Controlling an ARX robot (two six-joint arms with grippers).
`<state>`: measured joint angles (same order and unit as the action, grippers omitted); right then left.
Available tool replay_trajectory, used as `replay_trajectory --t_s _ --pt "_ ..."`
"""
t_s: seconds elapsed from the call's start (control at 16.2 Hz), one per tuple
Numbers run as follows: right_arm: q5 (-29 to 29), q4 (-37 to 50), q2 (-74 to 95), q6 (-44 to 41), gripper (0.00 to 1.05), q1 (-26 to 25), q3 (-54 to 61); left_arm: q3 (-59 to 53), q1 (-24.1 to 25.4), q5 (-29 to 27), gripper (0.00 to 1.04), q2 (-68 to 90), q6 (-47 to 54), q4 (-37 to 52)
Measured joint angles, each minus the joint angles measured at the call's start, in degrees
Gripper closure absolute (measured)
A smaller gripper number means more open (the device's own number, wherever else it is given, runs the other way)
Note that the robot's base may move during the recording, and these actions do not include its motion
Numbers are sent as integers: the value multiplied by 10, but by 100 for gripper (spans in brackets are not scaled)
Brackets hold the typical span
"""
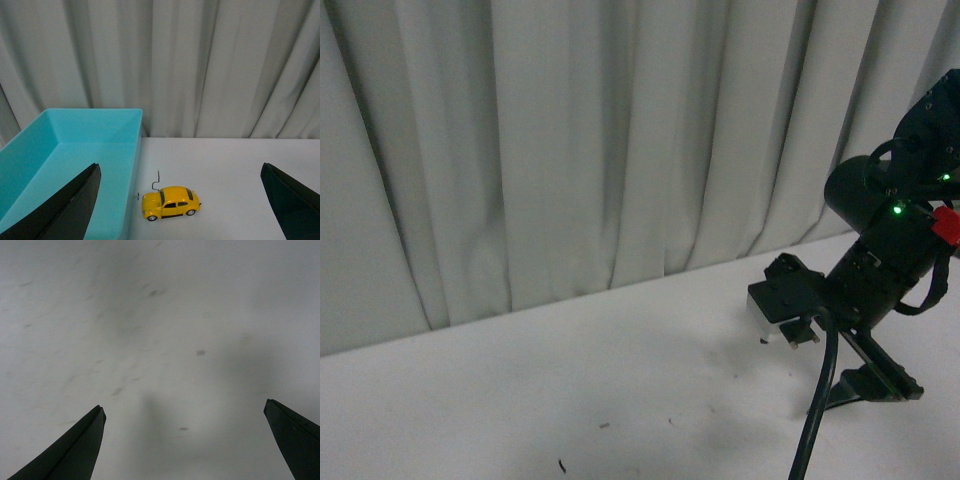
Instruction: Wind up and store yellow beetle toy
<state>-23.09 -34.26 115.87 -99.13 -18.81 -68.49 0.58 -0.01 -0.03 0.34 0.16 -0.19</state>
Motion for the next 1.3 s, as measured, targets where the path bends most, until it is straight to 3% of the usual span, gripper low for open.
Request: replay_trajectory --t_s 0.37,0.74,0.8,0.86,0.99,1.11,1.17,1.3 --pt "-40 103 -144 0 7 65 -71 0 0 0 7 0 0 0" --pt "-53 85 -290 -4 7 100 -63 0 0 0 7 0 0 0" --pt "-4 220 -320 57 12 111 -9 0 0 0 7 0 0 0" --pt "85 366 -372 195 23 126 83 0 0 0 7 0 0 0" --pt "179 570 -478 543 47 146 259 0 0 0 7 0 0 0" --pt "226 597 -584 811 70 184 362 0 0 0 7 0 0 0" --pt "224 608 -620 884 81 192 403 0 0 0 7 0 0 0" --pt "229 631 -658 951 104 191 465 0 0 0 7 0 0 0"
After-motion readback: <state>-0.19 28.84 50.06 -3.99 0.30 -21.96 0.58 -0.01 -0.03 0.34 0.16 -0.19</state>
